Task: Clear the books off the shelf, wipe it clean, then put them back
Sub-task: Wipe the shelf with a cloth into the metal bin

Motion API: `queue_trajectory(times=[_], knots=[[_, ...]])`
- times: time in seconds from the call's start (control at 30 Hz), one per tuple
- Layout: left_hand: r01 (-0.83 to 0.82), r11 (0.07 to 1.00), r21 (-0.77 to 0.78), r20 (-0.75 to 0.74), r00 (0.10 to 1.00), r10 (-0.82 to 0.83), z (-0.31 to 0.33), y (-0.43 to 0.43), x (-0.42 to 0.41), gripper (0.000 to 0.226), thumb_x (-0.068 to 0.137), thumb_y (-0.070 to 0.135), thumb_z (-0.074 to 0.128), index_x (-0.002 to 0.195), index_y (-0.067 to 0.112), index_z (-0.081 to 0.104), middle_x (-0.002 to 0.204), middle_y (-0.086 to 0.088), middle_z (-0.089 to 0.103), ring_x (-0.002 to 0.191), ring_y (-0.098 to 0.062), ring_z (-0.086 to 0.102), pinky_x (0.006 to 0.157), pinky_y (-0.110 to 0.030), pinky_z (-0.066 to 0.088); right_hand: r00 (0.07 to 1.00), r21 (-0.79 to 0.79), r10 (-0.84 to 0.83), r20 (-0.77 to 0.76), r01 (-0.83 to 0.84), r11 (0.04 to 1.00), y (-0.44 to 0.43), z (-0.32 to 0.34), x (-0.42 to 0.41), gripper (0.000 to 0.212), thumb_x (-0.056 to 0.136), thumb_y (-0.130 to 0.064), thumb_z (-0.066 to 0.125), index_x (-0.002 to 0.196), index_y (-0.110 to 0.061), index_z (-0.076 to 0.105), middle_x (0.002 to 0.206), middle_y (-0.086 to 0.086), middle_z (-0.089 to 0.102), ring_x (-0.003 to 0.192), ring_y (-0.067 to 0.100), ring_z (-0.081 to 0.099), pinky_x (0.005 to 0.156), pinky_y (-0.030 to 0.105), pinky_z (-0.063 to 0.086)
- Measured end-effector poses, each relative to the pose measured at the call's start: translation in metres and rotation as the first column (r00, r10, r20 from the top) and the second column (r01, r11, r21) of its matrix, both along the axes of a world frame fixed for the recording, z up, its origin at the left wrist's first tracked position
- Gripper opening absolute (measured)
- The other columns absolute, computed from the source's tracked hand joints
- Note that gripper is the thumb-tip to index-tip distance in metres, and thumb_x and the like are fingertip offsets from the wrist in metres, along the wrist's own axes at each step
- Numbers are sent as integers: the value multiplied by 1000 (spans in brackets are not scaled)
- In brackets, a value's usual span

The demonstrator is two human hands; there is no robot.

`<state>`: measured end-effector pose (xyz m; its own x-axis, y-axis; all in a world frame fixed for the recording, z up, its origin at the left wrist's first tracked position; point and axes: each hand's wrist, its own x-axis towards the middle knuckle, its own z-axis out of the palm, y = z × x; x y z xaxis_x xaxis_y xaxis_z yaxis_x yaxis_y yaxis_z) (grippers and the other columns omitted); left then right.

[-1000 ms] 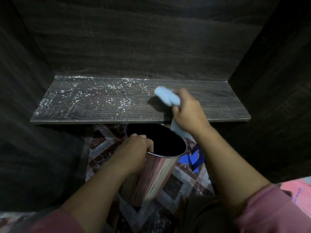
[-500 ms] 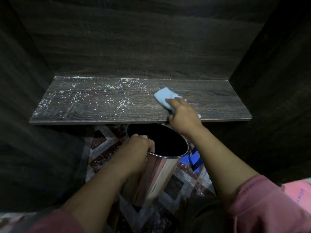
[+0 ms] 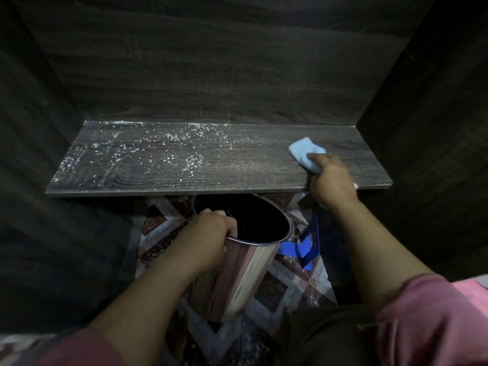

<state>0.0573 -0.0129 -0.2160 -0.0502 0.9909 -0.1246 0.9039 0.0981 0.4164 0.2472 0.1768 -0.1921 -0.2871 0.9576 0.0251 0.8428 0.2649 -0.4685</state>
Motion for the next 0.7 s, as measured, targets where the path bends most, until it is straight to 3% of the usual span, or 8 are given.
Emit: queue_trajectory(times=[0.13, 0.3, 0.37, 0.43, 0.5, 0.57, 0.7], knots=[[-15, 1000, 9, 13, 1000, 15, 0, 2, -1, 26, 74, 6, 70, 89, 26, 66, 94, 8, 55, 92, -14, 44, 79, -27, 41, 939, 47, 343, -20, -342, 939, -29, -8, -31, 56, 84, 3, 55, 136, -17, 55, 142, 9, 49, 133, 27, 41, 112, 25, 22], [-9, 999, 33, 69, 998, 6, 2, -1, 0, 26, 68, -2, 66, 79, 22, 66, 86, 5, 55, 87, -18, 49, 79, -35, 45, 832, -64, 554, 3, -553, 831, -66, 9, -43, 55, 83, 6, 52, 131, -20, 60, 143, 5, 49, 135, 20, 40, 98, -2, 10], [-3, 999, 38, 64, 998, 1, 3, -4, 2, 25, 69, -2, 64, 79, 21, 64, 86, 5, 56, 87, -19, 48, 78, -33, 43, 837, -169, 547, 13, -538, 826, -73, 22, -36, 48, 89, 1, 51, 125, -28, 65, 142, 0, 51, 131, 18, 44, 99, 3, 21], [10, 1000, 30, 56, 998, -12, 4, -6, 3, 23, 71, -1, 63, 79, 21, 63, 84, 7, 53, 89, -18, 48, 77, -29, 41, 897, -213, 443, 16, -430, 878, -78, 37, -22, 42, 92, -5, 52, 118, -34, 67, 141, -1, 52, 124, 19, 51, 99, 20, 36], [14, 1000, 6, 62, 998, -15, 6, -8, 3, 26, 73, 1, 65, 77, 26, 60, 81, 10, 51, 89, -16, 48, 77, -28, 41, 945, -151, 327, -25, -327, 933, -81, 52, -4, 40, 92, -6, 55, 119, -33, 66, 140, -1, 51, 123, 21, 52, 101, 27, 40], [14, 1000, -13, 75, 997, -13, 7, -9, 3, 30, 73, 2, 67, 74, 30, 56, 80, 11, 49, 90, -14, 46, 79, -28, 41, 958, -17, 266, -106, -270, 963, -88, 59, 9, 45, 91, -3, 53, 126, -29, 62, 139, -1, 48, 123, 20, 50, 103, 27, 40], [16, 1000, -8, 82, 997, -15, 6, -13, 3, 24, 72, 2, 68, 77, 24, 62, 80, 11, 49, 90, -14, 47, 78, -29, 41, 922, 204, 304, -239, -258, 944, -105, 53, -1, 61, 85, 3, 53, 138, -27, 48, 149, -4, 35, 137, 12, 30, 108, 20, 22]])
